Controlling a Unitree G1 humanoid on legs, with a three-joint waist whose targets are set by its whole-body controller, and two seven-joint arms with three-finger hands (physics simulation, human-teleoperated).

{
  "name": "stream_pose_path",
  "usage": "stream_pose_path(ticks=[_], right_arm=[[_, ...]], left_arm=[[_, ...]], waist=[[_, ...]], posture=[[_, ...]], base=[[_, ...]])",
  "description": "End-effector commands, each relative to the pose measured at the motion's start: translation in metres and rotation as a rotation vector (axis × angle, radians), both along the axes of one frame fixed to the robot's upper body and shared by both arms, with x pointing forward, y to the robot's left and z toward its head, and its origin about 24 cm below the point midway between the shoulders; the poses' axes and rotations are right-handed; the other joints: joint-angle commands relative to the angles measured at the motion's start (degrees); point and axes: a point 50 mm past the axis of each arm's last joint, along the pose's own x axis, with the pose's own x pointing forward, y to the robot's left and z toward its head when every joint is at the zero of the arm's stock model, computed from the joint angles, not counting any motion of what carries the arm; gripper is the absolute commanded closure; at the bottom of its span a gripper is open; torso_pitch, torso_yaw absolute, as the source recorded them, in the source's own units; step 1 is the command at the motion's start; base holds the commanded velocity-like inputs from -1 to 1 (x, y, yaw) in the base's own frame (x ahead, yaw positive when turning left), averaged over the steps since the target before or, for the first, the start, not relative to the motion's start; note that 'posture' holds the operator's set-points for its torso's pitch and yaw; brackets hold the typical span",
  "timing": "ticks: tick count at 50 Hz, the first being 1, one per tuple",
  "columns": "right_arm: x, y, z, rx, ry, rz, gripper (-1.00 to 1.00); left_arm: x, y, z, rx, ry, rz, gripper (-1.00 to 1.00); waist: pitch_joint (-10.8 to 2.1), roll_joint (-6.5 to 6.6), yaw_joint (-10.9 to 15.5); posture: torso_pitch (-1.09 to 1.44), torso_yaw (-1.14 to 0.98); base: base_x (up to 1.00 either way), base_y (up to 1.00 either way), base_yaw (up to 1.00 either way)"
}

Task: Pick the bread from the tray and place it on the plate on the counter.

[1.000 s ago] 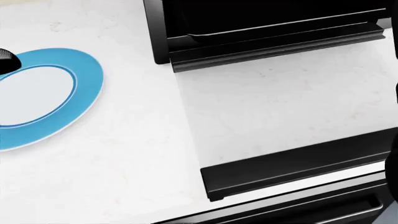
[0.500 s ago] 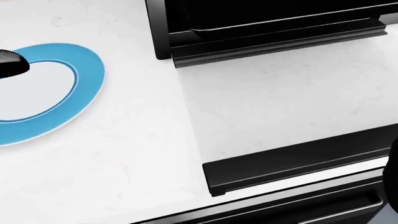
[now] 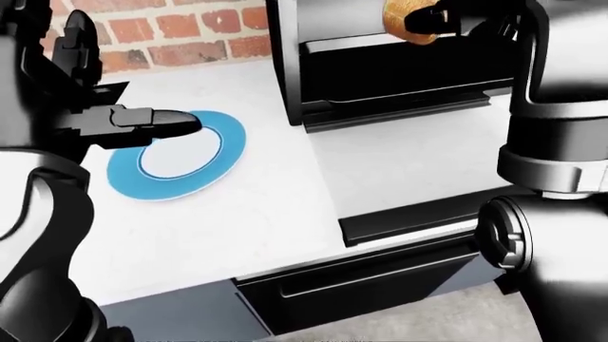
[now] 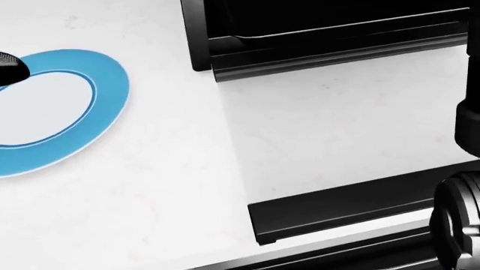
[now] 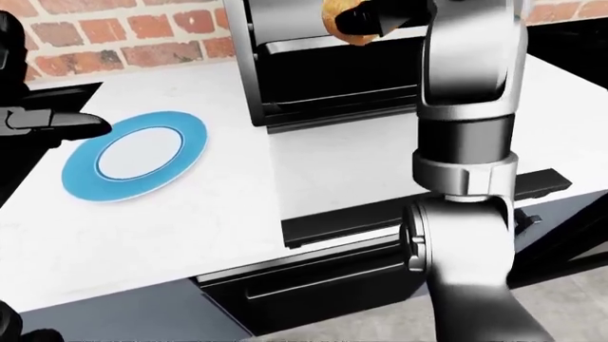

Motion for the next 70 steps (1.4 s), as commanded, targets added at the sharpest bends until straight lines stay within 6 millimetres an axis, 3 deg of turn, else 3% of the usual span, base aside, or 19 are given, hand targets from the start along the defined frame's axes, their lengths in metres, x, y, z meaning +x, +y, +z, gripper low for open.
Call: stream_pose_path(ticks=[1, 14, 20, 21, 22, 43, 70], right_arm=[[-0.016, 0.006, 0.025, -0.012, -0.098, 0.031, 1.00], [-0.014, 0.039, 0.027, -0.023, -0.080, 0.169, 1.00], [-0.013, 0.062, 0.026, -0.047, -0.061, 0.260, 1.00], [-0.015, 0.080, 0.031, -0.049, -0.055, 0.326, 1.00], [-0.015, 0.083, 0.032, -0.051, -0.053, 0.336, 1.00], [0.000, 0.098, 0.034, -0.065, -0.046, 0.382, 1.00], [0.027, 0.117, 0.016, -0.098, 0.010, 0.423, 1.00]], left_arm=[[-0.007, 0.001, 0.011, 0.011, -0.076, 0.010, -1.00], [-0.009, 0.003, 0.010, 0.001, -0.074, 0.014, -1.00], [-0.012, 0.005, 0.011, -0.002, -0.075, 0.019, -1.00], [-0.012, 0.006, 0.009, -0.013, -0.068, 0.026, -1.00], [-0.012, 0.007, 0.009, -0.015, -0.068, 0.026, -1.00], [-0.016, 0.011, 0.011, -0.034, -0.067, 0.033, -1.00], [-0.017, 0.011, 0.010, -0.026, -0.068, 0.036, -1.00]], waist=[[-1.90, 0.00, 0.18], [-1.96, 0.06, 2.89], [-1.98, 0.22, 4.49], [-1.99, 0.24, 4.77], [-2.05, 0.33, 5.09], [-2.88, 1.61, 13.56], [-4.06, 2.75, 23.42]], posture=[[0.00, 0.11], [0.00, 0.18], [0.00, 0.21], [0.00, 0.21], [0.00, 0.22], [0.00, 0.32], [0.00, 0.46]], base=[[0.00, 0.00, 0.00], [0.00, 0.00, 0.00], [0.00, 0.00, 0.00], [0.00, 0.00, 0.00], [0.00, 0.00, 0.00], [0.00, 0.00, 0.00], [0.00, 0.00, 0.00]])
